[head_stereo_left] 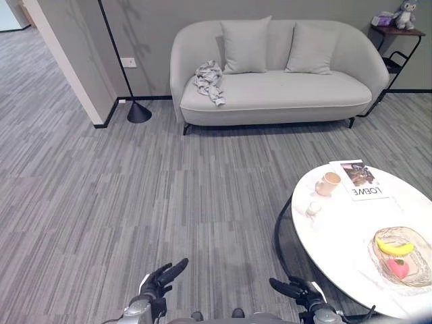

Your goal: Hang the clothes on the sofa on the clothes rack.

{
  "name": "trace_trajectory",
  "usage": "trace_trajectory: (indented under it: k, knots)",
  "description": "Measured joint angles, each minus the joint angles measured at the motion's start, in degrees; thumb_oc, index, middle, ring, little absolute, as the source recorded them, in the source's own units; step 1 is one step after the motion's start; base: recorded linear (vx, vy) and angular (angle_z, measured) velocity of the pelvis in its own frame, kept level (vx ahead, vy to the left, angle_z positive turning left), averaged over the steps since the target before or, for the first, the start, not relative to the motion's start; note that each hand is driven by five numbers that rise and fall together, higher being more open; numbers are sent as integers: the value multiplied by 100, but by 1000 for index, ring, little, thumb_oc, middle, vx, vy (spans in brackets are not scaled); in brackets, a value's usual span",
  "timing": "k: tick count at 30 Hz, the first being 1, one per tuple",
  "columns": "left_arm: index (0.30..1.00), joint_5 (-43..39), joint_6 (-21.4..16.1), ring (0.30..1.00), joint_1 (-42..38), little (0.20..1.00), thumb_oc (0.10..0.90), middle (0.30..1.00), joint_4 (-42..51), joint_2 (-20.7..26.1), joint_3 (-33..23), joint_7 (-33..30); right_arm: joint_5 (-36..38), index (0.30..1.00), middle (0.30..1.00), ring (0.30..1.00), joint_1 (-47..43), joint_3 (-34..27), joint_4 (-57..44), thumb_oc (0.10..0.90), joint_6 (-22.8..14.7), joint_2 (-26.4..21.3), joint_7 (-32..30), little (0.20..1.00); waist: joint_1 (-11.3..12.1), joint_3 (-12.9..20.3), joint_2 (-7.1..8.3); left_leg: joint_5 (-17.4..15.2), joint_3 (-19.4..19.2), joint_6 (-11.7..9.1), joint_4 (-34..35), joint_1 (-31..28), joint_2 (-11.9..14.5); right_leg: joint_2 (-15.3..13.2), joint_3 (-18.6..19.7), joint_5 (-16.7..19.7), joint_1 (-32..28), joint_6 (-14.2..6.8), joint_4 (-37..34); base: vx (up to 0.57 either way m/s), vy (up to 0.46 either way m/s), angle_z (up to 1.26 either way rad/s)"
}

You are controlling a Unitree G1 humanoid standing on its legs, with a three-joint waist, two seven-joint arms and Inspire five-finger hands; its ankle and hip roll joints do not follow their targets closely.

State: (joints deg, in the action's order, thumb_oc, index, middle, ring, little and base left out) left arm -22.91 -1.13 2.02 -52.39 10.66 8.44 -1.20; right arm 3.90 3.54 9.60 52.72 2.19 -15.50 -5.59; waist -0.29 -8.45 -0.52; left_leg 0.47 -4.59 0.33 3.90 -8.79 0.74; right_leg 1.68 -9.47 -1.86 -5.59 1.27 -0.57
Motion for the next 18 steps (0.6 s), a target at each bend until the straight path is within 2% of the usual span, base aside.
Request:
trace_trajectory:
  k: [4,10,18]
  knots:
    - [900,-129,-8,900,-32,900,800,900,390,20,-8,-65,94,900,900,900,-101,14,-215,800,22,-33,-3,900,3,-111,-21,10,2,-16,120,-162,-6,39,11,236,-362,16,-469,0,0,0]
    - [900,-130,-32,900,-151,900,800,900,419,16,4,-140,92,900,900,900,-287,117,-251,800,4,-35,-16,900,-2,-136,-35,-3,17,-35,129,-242,-6,39,12,229,-439,9,-496,0,0,0]
    - [900,-113,4,900,41,900,800,900,340,18,9,-228,86,900,900,900,-76,139,-251,800,12,-34,-22,900,-5,-143,-48,-14,12,-62,132,-248,-5,39,26,214,-407,-9,-497,4,-4,0]
